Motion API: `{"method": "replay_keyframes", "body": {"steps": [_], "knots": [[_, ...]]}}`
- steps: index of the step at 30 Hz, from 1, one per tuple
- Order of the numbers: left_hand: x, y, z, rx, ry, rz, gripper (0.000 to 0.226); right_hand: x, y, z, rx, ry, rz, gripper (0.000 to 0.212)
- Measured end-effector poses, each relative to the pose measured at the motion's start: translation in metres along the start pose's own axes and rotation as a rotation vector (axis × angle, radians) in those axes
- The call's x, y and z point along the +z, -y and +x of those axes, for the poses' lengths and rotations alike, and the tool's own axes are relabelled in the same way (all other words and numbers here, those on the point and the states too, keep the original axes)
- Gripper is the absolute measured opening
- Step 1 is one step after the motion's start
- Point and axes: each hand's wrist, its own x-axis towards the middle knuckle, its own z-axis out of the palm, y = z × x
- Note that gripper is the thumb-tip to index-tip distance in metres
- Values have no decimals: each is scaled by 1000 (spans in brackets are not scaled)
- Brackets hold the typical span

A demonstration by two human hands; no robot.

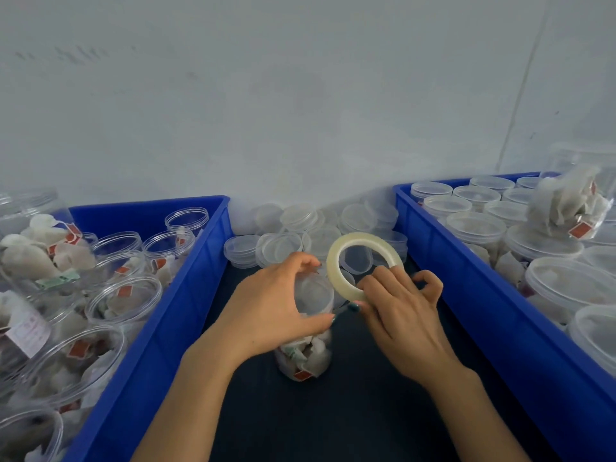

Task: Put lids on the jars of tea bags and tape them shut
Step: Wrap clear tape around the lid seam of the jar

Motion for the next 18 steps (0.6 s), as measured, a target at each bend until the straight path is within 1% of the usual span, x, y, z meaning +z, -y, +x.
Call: {"method": "replay_keyframes", "body": {"steps": [4,8,12,15,18], "knots": [[-6,7,-1,-5,140,-151,77,-1,0,2,80,-67,-23,47],[-6,6,-2,40,194,-234,74,3,8,2,111,-70,-36,50],[3,-2,0,68,115,-157,70,7,11,2,110,-48,-12,41],[12,-7,1,64,-22,-108,59,8,12,2,106,-26,6,40],[14,-5,-1,77,-64,-125,49,6,8,2,80,30,23,39]]}}
